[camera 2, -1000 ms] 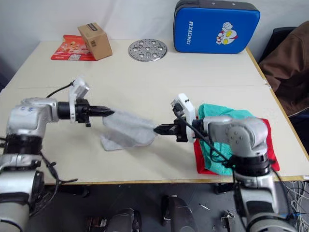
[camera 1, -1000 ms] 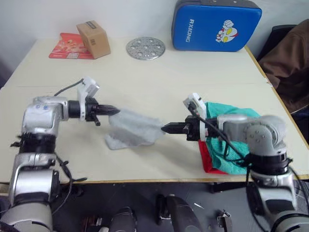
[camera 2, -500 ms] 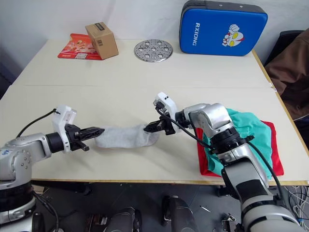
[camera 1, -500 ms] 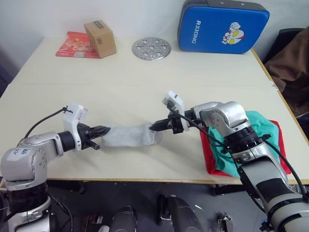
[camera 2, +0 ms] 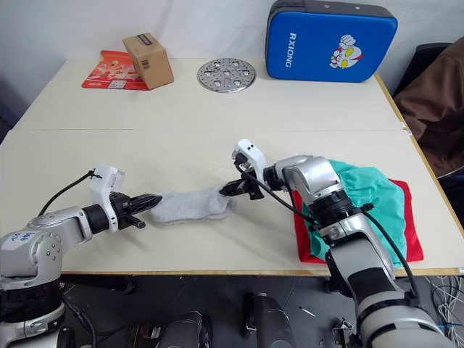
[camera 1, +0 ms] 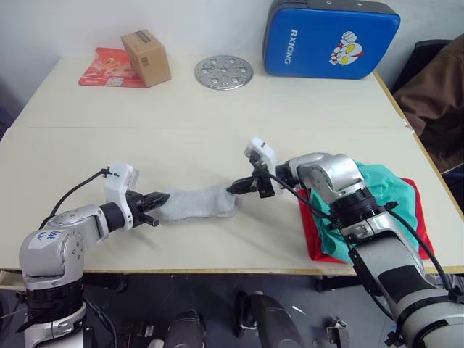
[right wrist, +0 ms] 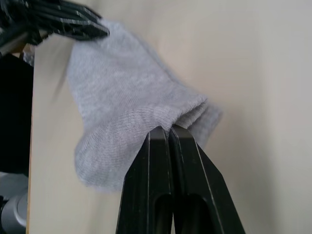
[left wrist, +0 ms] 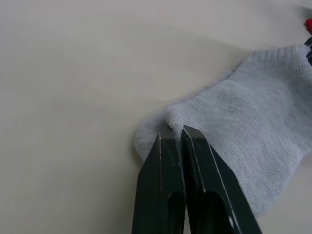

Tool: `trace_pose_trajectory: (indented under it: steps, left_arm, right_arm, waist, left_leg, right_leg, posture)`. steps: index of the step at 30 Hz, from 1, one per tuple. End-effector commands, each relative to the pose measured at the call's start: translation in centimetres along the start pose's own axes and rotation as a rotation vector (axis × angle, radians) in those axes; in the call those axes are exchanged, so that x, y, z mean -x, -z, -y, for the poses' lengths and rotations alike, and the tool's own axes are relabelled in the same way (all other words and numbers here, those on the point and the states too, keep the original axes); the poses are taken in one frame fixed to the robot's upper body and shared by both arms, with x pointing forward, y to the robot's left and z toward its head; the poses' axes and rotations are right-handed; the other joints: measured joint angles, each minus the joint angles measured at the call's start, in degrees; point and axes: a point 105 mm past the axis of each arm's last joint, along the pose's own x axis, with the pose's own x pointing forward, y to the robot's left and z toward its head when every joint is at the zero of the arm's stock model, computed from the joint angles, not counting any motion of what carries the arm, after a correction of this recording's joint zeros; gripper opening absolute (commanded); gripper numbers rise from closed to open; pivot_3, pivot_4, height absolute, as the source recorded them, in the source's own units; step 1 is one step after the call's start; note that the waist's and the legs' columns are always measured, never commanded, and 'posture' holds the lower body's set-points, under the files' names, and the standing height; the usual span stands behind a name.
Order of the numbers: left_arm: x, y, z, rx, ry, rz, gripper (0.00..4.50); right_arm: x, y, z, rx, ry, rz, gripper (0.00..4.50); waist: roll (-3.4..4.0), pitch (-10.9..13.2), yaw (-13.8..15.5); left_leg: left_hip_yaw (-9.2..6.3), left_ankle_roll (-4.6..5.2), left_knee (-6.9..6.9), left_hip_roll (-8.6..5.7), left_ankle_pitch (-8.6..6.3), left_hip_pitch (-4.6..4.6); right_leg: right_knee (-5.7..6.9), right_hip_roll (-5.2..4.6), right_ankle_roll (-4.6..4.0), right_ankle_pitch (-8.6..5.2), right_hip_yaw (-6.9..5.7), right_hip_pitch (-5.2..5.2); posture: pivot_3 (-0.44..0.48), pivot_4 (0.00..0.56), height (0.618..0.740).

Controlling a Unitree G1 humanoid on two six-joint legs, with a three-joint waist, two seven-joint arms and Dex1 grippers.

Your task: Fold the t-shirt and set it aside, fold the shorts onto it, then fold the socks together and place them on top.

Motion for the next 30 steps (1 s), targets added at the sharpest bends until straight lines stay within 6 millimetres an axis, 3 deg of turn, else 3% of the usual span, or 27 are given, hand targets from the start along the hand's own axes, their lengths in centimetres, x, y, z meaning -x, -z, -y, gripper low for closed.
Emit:
trace_pose_trajectory:
  steps: [1, 6, 9, 13, 17, 20, 22, 25, 28, 30]
  left_arm:
    - [0.4, -1.1, 0.7, -0.042, 0.017, 0.029, 0.0]
    - [-0.4, -0.7, 0.5, -0.03, 0.01, 0.025, 0.0]
    - [-0.5, -0.9, 0.5, -0.02, 0.012, 0.035, 0.0]
    - [0.2, -1.9, 0.7, -0.035, 0.027, 0.073, 0.95]
    - [1.9, -4.2, 1.2, -0.066, 0.061, 0.145, 2.16]
    - [2.8, -6.1, 1.7, -0.092, 0.082, 0.21, 2.16]
    - [2.6, -6.8, 2.5, -0.118, 0.109, 0.236, 2.19]
    - [1.4, -6.1, 4.2, -0.149, 0.182, 0.197, 1.58]
    - [-0.3, -3.8, 5.3, -0.196, 0.241, 0.086, 0.63]
    - [-1.4, -2.1, 4.5, -0.248, 0.207, -0.004, 0.02]
  right_arm:
    - [0.5, -1.7, -0.1, 0.048, 0.005, 0.043, 0.06]
    - [0.1, -0.5, 0.5, 0.05, 0.039, -0.002, 0.06]
    - [0.1, -0.4, 0.4, 0.033, 0.033, -0.01, 0.59]
    - [0.8, -0.5, 0.2, 0.037, 0.04, -0.004, 1.81]
    - [2.4, -1.4, -1.1, 0.07, 0.027, 0.039, 3.15]
    - [3.2, -2.3, -3.1, 0.082, -0.022, 0.093, 3.15]
    - [2.9, -2.4, -4.0, 0.079, -0.034, 0.118, 2.69]
    - [1.8, -2.0, -4.8, 0.094, -0.033, 0.135, 1.75]
    - [0.3, -1.9, -4.7, 0.119, 0.017, 0.165, 0.68]
    - [-0.9, -1.4, -4.1, 0.152, 0.084, 0.156, 0.02]
  waist:
    - [0.0, 0.0, 0.0]
    - [0.0, 0.0, 0.0]
    - [0.01, 0.0, 0.0]
    - [0.01, 0.0, 0.0]
    - [0.02, 0.0, 0.1]
    - [0.02, 0.0, 0.0]
    - [0.03, 0.0, 0.0]
    - [0.02, 0.0, 0.0]
    - [0.03, 0.0, 0.0]
    - [0.03, 0.0, -0.1]
  left_leg:
    - [0.0, 0.0, -0.01, 0.0, 0.0, 0.0]
    - [0.0, 0.0, -0.02, 0.0, 0.0, 0.0]
    - [0.0, 0.0, -0.05, 0.0, 0.0, 0.01]
    - [0.0, 0.0, -0.06, 0.0, 0.0, 0.0]
    - [-0.02, 0.0, -0.11, 0.0, 0.0, -0.02]
    - [-0.03, 0.01, -0.15, -0.01, 0.0, -0.04]
    - [0.0, 0.0, -0.21, -0.01, 0.0, -0.01]
    - [0.01, -0.07, -0.38, -0.03, 0.04, 0.02]
    - [0.01, -0.1, -0.44, -0.03, 0.07, 0.06]
    - [0.03, -0.11, -0.43, -0.04, 0.08, 0.06]
  right_leg:
    - [0.0, 0.0, 0.0, 0.0, 0.0, 0.0]
    - [-0.02, 0.0, 0.0, 0.0, 0.0, 0.0]
    - [-0.02, 0.0, 0.0, 0.0, 0.0, -0.01]
    - [-0.04, 0.0, 0.0, 0.0, 0.0, -0.01]
    - [-0.09, 0.01, 0.0, 0.0, -0.01, -0.02]
    - [-0.15, 0.0, 0.01, 0.0, -0.02, -0.01]
    - [-0.18, 0.0, 0.01, 0.01, -0.01, -0.01]
    - [-0.2, 0.01, 0.02, 0.01, -0.01, 0.03]
    - [-0.23, 0.01, 0.02, 0.0, -0.01, -0.01]
    - [-0.23, 0.01, 0.02, 0.01, 0.0, -0.02]
  posture:
    - [0.0, 0.15, 0.74]
    - [0.0, 0.15, 0.74]
    - [0.0, 0.15, 0.74]
    - [0.0, 0.15, 0.74]
    - [0.0, 0.15, 0.74]
    - [0.0, 0.15, 0.74]
    - [0.0, 0.15, 0.74]
    - [0.0, 0.15, 0.74]
    - [0.0, 0.15, 0.74]
    - [0.0, 0.15, 0.74]
